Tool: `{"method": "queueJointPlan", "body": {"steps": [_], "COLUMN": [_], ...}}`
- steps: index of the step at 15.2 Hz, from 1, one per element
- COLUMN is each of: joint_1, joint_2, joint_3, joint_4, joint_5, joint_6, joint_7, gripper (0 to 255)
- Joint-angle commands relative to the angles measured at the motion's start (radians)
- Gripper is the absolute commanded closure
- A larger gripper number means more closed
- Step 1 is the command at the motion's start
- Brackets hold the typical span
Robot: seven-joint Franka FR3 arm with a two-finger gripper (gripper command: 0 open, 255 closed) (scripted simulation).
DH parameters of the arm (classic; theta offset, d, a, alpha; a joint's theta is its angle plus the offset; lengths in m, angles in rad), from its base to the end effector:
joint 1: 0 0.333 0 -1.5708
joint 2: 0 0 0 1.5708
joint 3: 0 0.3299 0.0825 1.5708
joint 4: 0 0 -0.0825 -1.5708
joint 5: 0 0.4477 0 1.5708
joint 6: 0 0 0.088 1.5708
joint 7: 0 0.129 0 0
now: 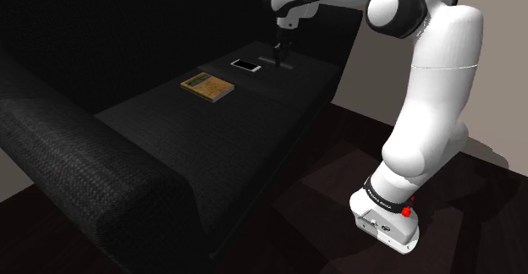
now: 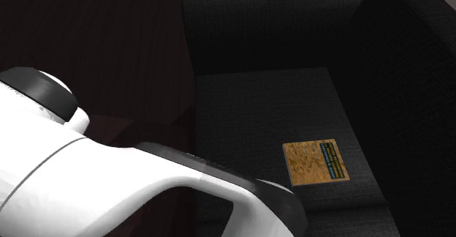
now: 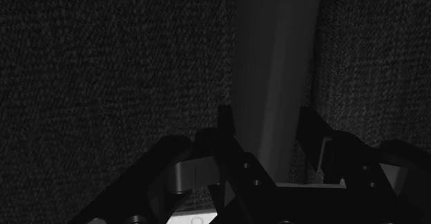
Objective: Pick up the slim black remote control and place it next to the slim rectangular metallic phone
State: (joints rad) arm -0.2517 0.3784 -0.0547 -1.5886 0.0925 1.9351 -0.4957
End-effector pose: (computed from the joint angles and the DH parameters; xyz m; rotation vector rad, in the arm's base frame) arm 0.6971 -0.2079 0.3812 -3.0594 -0.2430 0.0047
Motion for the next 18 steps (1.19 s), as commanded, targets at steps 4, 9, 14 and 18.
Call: {"method": "queueJointPlan", "body": {"steps": [4, 9, 14, 18], "joint_1": [-0.054, -0.053, -0.053, -0.053], "joint_2": [0.131, 0.144, 0.163, 0.182], "joint_3": [-0.016, -0.015, -0.014, -0.013], "joint_4": [0.207, 0.161, 0.122, 0.097], "joint_5": [0.01, 0.013, 0.016, 0.018], "joint_6": [-0.081, -0.021, 0.036, 0.079], "joint_7": [-0.063, -0.068, -0.072, -0.076], "gripper": [255, 255, 255, 255]}}
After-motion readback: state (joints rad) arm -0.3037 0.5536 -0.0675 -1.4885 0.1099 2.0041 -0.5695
